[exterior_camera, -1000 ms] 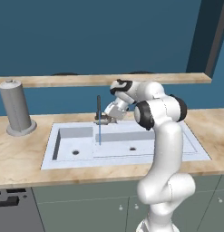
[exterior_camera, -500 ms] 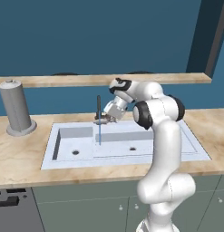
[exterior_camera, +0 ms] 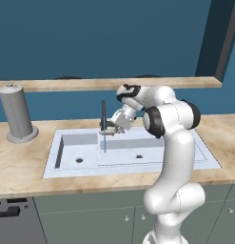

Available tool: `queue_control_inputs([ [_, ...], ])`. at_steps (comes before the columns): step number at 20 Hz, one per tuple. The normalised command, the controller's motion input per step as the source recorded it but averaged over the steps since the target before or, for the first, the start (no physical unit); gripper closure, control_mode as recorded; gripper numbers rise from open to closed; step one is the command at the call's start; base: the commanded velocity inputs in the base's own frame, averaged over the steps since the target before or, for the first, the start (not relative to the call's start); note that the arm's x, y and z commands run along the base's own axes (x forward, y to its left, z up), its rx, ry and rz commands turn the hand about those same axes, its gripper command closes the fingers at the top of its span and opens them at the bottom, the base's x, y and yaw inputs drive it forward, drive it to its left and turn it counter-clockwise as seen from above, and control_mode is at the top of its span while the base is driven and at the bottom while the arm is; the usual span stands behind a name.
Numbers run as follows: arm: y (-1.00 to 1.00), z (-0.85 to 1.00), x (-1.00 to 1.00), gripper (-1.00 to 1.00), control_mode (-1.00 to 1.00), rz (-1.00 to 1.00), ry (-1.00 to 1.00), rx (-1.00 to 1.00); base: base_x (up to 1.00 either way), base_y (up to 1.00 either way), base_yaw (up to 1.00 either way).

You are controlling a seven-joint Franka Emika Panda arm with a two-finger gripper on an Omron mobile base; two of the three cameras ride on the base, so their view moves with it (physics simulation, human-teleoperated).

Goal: Take the fish out of the fridge, briefly rinse it in the sink, and place it on the tray next to the sink.

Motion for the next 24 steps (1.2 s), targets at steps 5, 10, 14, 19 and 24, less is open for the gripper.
queue_control_inputs([
  [5,0.00,0.00,-0.05,1.00,-1.00,0.00,-0.01,-0.01,0.00,0.00,0.00],
  [10,0.00,-0.01,0.32,1.00,-1.00,-0.03,-0.07,-0.09,0.00,0.00,0.00],
  [14,0.00,-0.12,0.41,1.00,-1.00,-0.04,0.00,-0.04,0.00,0.00,0.00],
  [19,0.00,0.00,-0.06,1.00,-1.00,-0.02,-0.01,0.00,0.00,0.00,0.00],
  [24,-0.10,0.40,-0.94,1.00,-1.00,-0.22,-0.25,0.00,0.00,0.00,0.00],
])
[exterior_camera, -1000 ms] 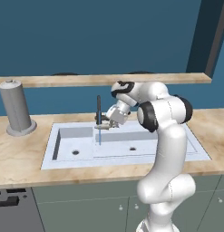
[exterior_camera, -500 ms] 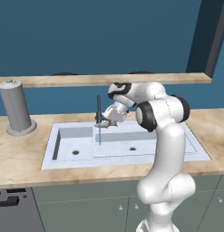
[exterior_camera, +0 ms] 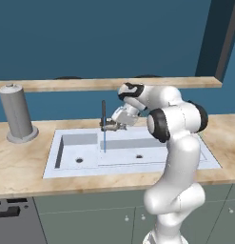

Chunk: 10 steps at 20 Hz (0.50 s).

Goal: Take the fish out of the fridge, briefly rinse it in the sink, and place it on the tray next to the sink.

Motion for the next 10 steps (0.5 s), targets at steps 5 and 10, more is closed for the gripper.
queue_control_inputs([
  [5,-0.03,0.53,-1.00,1.00,-1.00,-0.32,-0.34,-0.02,0.00,0.00,0.00],
  [10,0.00,0.60,-1.00,1.00,-1.00,-0.40,-0.22,-0.13,0.00,0.00,0.00],
])
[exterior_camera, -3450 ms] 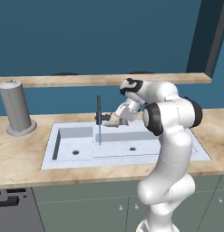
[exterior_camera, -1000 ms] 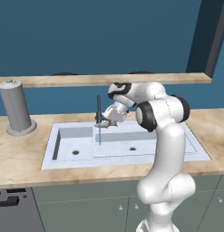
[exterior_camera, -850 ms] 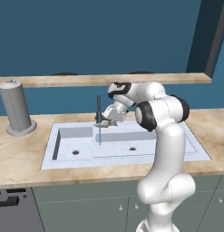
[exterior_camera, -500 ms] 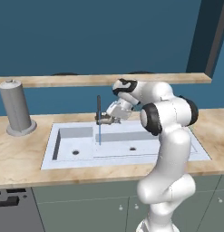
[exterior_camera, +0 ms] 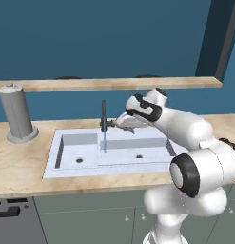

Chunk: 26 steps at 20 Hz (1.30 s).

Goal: Take the fish out of the fridge, briefly rinse it in the sink, and place it on the tray next to the sink.

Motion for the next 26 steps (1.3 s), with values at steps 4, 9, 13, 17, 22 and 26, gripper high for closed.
queue_control_inputs([
  [4,0.00,0.61,-1.00,1.00,-1.00,-0.42,-0.10,-0.19,0.00,0.00,0.00],
  [9,-0.02,0.73,-0.99,1.00,-1.00,-0.44,-0.02,-0.13,0.00,0.00,0.00],
  [13,-0.12,0.78,-0.82,1.00,-1.00,-0.45,0.03,-0.10,0.00,0.00,0.00],
  [17,-0.24,0.91,-0.42,1.00,-1.00,-0.31,0.11,-0.01,0.00,0.00,0.00],
  [22,-0.20,0.48,0.04,1.00,-1.00,0.02,0.14,0.16,0.00,0.00,0.00],
  [26,0.00,0.00,-0.14,1.00,-1.00,0.00,0.00,0.00,0.00,0.00,0.00],
])
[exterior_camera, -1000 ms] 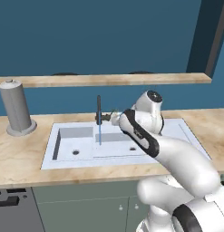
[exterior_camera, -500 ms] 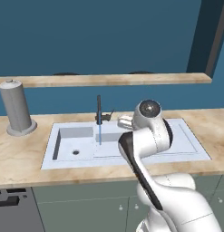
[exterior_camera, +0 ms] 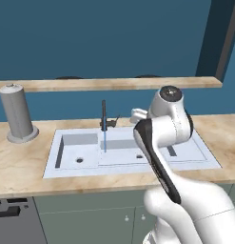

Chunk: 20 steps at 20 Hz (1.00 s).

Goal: Take the fish out of the fridge, briefly rinse it in the sink, and place it on the tray next to the sink.

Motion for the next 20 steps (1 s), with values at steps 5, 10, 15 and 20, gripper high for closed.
queue_control_inputs([
  [5,0.00,-0.10,-0.40,1.00,1.00,-0.03,0.00,0.01,-0.60,-0.13,-0.11],
  [10,0.00,0.00,0.00,1.00,1.00,0.00,0.00,0.00,-0.88,-0.62,-0.33],
  [15,0.00,0.00,0.00,1.00,1.00,0.00,0.00,0.00,-0.09,-1.00,-0.24],
  [20,0.00,0.00,0.00,1.00,1.00,0.00,0.00,0.00,0.18,-1.00,-0.18],
])
